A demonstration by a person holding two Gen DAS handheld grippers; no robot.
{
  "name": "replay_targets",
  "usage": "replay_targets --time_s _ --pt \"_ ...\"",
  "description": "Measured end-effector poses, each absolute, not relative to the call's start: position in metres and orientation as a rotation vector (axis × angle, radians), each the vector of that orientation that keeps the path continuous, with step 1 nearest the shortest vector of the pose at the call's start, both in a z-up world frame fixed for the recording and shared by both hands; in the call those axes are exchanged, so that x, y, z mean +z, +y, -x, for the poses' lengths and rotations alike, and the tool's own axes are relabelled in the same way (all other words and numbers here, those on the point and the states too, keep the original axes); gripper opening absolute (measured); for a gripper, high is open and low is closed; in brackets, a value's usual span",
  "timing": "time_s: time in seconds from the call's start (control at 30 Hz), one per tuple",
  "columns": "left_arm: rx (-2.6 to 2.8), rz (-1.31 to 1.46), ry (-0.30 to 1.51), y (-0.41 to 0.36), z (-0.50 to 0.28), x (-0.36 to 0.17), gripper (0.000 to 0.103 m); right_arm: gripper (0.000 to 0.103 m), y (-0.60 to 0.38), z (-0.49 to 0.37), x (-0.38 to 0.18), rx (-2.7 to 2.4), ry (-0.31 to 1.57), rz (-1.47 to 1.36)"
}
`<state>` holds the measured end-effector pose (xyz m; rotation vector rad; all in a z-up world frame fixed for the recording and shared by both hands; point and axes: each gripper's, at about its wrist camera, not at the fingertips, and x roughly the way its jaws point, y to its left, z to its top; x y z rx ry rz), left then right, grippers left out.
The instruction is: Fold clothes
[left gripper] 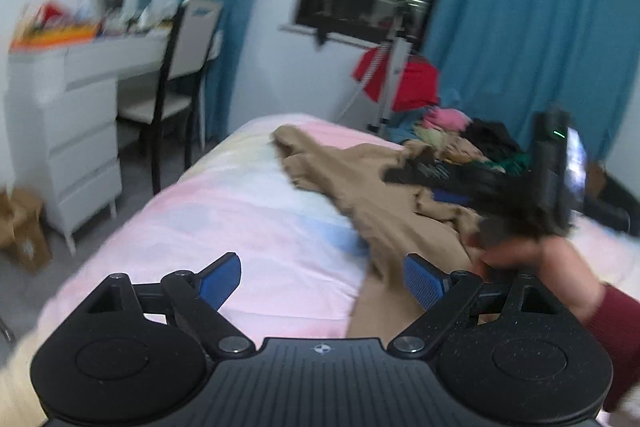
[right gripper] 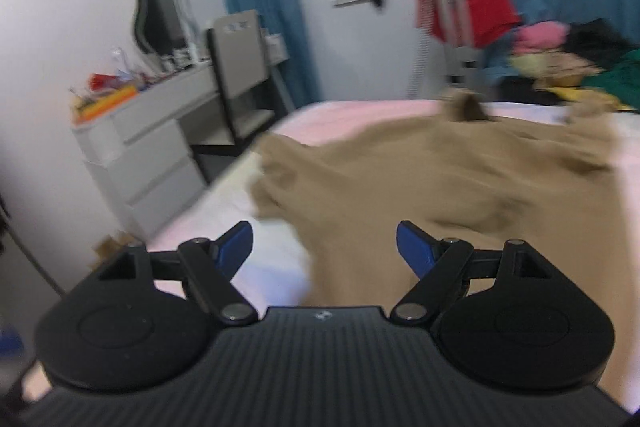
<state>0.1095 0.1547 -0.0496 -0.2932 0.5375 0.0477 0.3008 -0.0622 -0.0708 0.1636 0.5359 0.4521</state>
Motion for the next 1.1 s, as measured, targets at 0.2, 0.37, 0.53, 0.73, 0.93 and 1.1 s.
replay_targets --time_s 0.2,0.37,0.53,0.73,0.93,1.1 --pt "0.084 0.383 0.55 0.177 -0.122 -0.065 0.09 0.08 0.033 -0.377 -0.102 0.497 0.557 -0.038" --pt "0.07 0.401 0.603 0.172 -0.129 -0.077 0.09 0.067 0.068 -0.417 -0.132 0.392 0.608 0.056" --pt "0.035 0.354 0.595 0.151 -0.133 -0.079 0.09 0.018 0.071 -0.418 -0.131 0.404 0.577 0.081" --pt "0.05 0.359 0.579 0.149 -0.129 -0.078 0.09 0.011 0.022 -0.407 -0.084 0.344 0.461 -0.045" --pt "0.041 0.318 0.552 0.136 -0.122 -0.071 0.09 0.011 -0.077 -0.401 -0.036 0.197 0.341 -0.198" --pt "0.009 0.27 0.546 0.121 -0.119 -0.07 0.09 0.011 -0.17 -0.403 -0.049 0.042 0.375 -0.342"
